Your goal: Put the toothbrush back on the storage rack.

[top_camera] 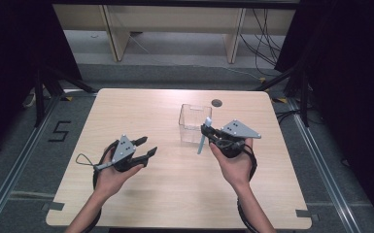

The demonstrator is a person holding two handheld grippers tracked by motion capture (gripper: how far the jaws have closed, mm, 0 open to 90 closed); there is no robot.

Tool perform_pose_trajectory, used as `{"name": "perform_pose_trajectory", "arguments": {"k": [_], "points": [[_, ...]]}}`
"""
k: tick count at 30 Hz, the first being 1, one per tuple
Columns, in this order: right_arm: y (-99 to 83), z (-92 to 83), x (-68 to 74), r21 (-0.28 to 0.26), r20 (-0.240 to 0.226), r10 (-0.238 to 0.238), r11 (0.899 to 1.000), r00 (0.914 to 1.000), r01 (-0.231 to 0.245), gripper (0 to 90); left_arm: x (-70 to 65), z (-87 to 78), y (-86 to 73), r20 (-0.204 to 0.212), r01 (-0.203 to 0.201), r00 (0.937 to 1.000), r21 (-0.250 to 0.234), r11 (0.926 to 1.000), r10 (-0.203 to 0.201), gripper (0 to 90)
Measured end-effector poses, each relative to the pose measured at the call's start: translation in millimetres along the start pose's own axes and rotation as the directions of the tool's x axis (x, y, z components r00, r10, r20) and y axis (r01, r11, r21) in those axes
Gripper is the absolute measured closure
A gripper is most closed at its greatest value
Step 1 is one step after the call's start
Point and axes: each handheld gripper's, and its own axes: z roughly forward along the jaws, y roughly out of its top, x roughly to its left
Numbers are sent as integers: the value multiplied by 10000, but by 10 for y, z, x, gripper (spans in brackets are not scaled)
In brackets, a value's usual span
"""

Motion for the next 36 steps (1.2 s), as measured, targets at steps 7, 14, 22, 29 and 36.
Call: {"name": "perform_pose_trajectory", "arguments": {"k": [7,14,22,29,36], "points": [[0,-74,-67,222,431,268,9994,9987,-277,845,133,-318,-145,-644,215,9976,-330,9992,-236,465],[18,-45,-161,351,454,101,9993,9989,-117,845,167,-529,-374,-1274,789,9883,-456,9958,-841,466],[66,45,-188,195,353,-86,9998,9993,79,845,174,-676,-517,-1781,1195,9758,-503,9916,-1267,453],[154,48,-242,46,499,-209,9998,9985,207,845,166,-699,-613,-1933,1356,9711,-375,9901,-1403,443],[215,58,-263,10,527,-66,10000,9986,65,845,150,-673,-637,-1907,1349,9720,-279,9905,-1377,442]]}}
